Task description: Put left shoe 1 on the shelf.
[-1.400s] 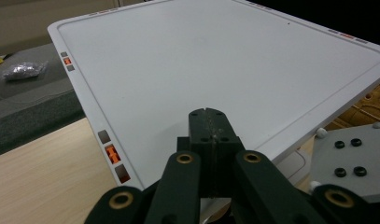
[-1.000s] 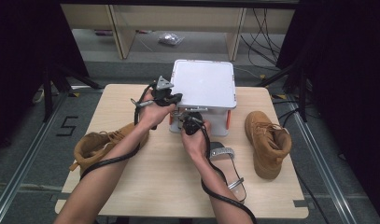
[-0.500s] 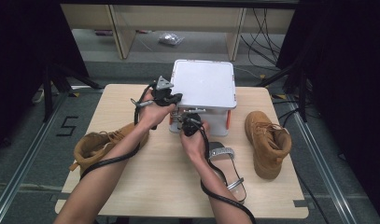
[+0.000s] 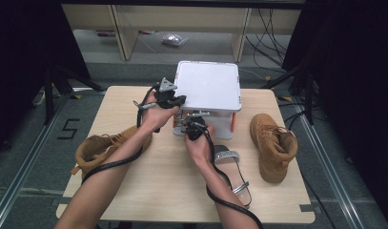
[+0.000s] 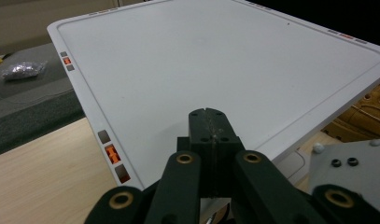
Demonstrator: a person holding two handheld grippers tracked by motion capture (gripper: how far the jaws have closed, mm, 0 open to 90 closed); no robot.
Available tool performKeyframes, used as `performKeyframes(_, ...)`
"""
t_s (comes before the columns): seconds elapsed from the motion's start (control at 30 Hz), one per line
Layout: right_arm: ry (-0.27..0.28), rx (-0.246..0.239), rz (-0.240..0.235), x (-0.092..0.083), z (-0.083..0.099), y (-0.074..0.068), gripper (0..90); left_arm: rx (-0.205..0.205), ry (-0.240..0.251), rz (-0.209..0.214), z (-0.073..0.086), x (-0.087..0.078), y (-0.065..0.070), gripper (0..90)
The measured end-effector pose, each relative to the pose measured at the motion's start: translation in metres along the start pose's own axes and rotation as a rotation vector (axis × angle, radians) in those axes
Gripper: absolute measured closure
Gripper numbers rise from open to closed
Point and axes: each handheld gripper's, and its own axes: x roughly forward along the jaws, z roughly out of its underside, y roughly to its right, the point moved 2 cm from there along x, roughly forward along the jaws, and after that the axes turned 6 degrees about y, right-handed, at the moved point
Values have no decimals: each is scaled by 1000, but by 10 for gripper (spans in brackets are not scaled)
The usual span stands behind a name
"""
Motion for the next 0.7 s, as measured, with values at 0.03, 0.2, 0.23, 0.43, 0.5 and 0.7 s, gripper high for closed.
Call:
performKeyframes(0.03,0,0,0,0,0,0,837,2,-1,-1,0,0,0,898)
performKeyframes(0.2,0,-3,6,-10,-3,2,806,2,0,-1,0,0,0,899)
performKeyframes(0.23,-6,-6,5,-12,-4,3,797,3,-1,-2,0,0,0,899)
performKeyframes(0.43,-45,-24,15,-21,-2,11,756,2,2,-2,0,0,1,899)
performKeyframes(0.5,-70,-10,7,-23,0,14,727,2,1,-3,0,0,1,899)
performKeyframes(0.7,-97,-20,14,-31,1,24,676,5,0,-7,0,0,1,899)
